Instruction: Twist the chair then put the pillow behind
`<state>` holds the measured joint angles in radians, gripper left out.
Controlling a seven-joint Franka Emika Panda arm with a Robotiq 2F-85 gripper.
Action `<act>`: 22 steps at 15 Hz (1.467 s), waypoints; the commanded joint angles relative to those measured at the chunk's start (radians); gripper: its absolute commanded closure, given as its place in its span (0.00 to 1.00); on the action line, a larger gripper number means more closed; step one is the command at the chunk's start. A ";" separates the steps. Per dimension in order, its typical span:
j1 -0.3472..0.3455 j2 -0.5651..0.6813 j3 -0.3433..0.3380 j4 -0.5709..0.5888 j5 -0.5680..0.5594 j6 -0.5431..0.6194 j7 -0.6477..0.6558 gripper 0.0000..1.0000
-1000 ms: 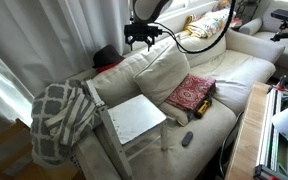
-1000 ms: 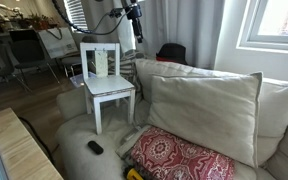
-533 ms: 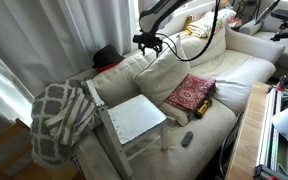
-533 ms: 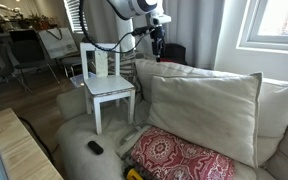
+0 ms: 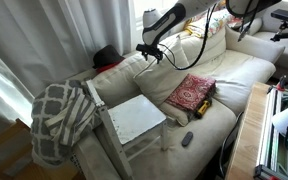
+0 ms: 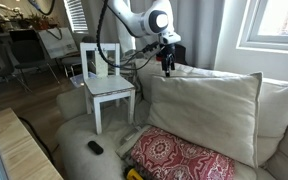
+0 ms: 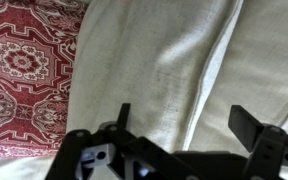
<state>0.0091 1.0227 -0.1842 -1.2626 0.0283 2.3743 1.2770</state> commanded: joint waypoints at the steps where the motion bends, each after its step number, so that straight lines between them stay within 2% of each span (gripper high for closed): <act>1: 0.001 0.109 -0.017 0.099 0.017 0.078 0.062 0.00; 4: 0.020 0.164 -0.067 0.136 -0.004 0.123 0.138 0.00; 7: 0.023 0.200 -0.109 0.174 -0.004 0.086 0.244 0.00; 8: 0.019 0.209 -0.113 0.187 -0.005 0.070 0.264 0.20; 10: 0.015 0.218 -0.118 0.206 -0.011 0.012 0.295 0.32; 11: 0.012 0.217 -0.113 0.212 -0.014 -0.019 0.298 0.43; 18: -0.028 0.191 -0.053 0.256 -0.003 -0.194 0.240 0.94; 20: -0.040 0.178 -0.037 0.256 -0.003 -0.219 0.206 0.99; 22: -0.051 0.138 -0.018 0.232 -0.005 -0.228 0.131 0.96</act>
<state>-0.0110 1.2008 -0.2530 -1.0232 0.0256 2.1947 1.4977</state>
